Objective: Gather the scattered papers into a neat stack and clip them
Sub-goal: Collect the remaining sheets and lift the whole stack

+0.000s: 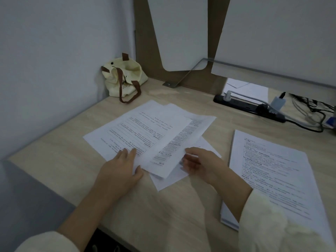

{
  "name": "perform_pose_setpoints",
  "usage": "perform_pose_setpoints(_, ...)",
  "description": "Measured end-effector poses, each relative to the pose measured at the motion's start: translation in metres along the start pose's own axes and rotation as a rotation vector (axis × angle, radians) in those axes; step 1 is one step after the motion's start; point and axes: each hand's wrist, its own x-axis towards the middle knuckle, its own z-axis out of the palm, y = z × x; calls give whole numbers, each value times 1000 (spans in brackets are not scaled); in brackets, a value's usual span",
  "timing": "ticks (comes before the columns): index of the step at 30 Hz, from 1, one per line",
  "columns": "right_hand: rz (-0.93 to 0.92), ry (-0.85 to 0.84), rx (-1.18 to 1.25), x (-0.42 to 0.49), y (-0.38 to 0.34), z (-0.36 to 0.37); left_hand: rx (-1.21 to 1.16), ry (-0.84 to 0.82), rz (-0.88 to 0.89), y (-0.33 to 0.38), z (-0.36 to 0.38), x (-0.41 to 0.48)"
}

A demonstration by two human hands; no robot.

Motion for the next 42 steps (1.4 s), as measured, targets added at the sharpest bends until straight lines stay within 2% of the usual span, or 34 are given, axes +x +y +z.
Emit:
perform_pose_setpoints(4, -101, 2, -199, 2, 8, 7, -67, -26, -3, 0, -1, -9)
perform_pose_setpoints(8, -140, 13, -268, 0, 10, 0, -137, 33, 41, -3, -2, -11)
perform_pose_setpoints(12, -116, 57, -272, -2, 9, -11, -76, -4, 24, -5, -7, -8)
perform_pose_setpoints(19, -51, 76, -325, -3, 14, -20, -450, 288, -128, -21, -12, -6)
perform_pose_setpoints(23, -52, 29, -290, -5, 15, -21, -618, 399, -52, -9, -35, -6)
perform_pose_setpoints(28, -45, -147, -182, -13, 19, -15, -625, 309, 124, 26, -24, -9)
perform_pose_setpoints(32, -82, -263, 59, -14, 18, -17, -539, 126, 250, 45, 7, -18)
perform_pose_setpoints(34, -78, -271, 56, -12, 17, -19, -495, 67, 262, 46, 19, -21)
perform_pose_setpoints(38, -64, -242, 8, -9, 23, -15, -450, 148, 312, 47, 27, -28)
perform_pose_setpoints(40, -77, -214, 15, -7, 25, -11, -459, 100, 307, 45, 26, -31)
perform_pose_setpoints(42, -114, -197, 50, -7, 22, -10, -437, 140, 317, 38, 29, -31)
